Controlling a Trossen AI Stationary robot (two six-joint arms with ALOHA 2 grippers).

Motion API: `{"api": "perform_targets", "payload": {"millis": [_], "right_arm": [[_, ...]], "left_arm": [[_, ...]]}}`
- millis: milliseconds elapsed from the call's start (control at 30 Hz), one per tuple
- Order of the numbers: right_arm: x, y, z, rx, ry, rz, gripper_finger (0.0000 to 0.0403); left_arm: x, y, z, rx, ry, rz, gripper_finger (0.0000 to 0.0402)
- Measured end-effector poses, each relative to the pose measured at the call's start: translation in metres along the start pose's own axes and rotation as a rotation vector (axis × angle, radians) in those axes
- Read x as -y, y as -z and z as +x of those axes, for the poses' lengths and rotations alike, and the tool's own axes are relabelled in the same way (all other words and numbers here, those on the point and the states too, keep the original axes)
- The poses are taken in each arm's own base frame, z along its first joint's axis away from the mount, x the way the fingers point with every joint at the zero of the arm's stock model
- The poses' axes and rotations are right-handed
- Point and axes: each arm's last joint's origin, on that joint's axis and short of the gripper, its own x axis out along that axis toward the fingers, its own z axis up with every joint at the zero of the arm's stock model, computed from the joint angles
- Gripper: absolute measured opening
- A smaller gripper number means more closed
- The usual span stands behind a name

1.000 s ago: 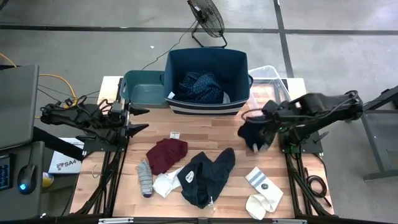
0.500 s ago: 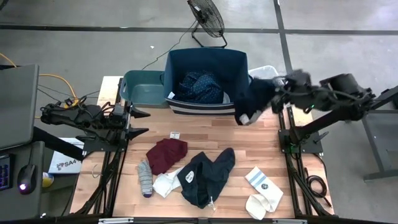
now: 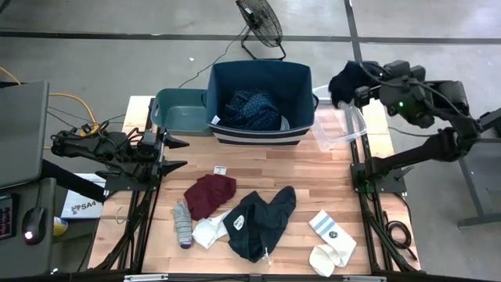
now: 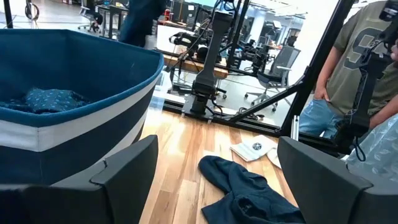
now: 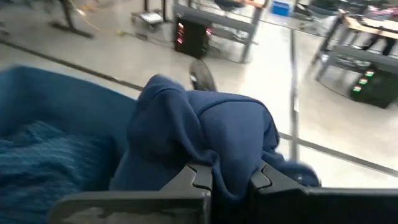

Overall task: Pick & Place Cloths
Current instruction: Put the black and white underwear into the transparent bin

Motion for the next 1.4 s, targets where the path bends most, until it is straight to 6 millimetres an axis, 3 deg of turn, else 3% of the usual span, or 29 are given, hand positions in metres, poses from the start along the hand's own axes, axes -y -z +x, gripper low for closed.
{"api": "perform_targets", "payload": {"millis": [167, 400, 733, 867, 1133, 1400], "right_arm": [[0.001, 0.005, 0.019, -0.114, 0.052, -0.111, 0.0014], [-0.007, 0.030, 0.055, -0.349, 0.043, -0.281, 0.0014], [-0.023, 0.069, 0.111, -0.532, -0.087, -0.468, 0.0014], [-0.027, 0.083, 0.135, -0.541, -0.184, -0.460, 0.0014], [-0.015, 0.100, 0.166, -0.597, -0.234, -0.552, 0.0013], [0.001, 0.108, 0.180, -0.684, -0.269, -0.569, 0.0017]], "left_arm": [[0.000, 0.000, 0.000, 0.001, -0.003, 0.017, 0.0324], [-0.003, 0.000, 0.000, 0.021, -0.103, -0.044, 0.0324], [-0.004, -0.001, 0.000, 0.038, -0.131, -0.079, 0.0324], [-0.004, -0.001, 0.001, 0.028, -0.134, 0.017, 0.0324], [0.002, 0.002, 0.004, -0.024, 0.019, 0.144, 0.0324], [0.003, 0.003, 0.005, -0.043, 0.072, 0.166, 0.0324]]}}
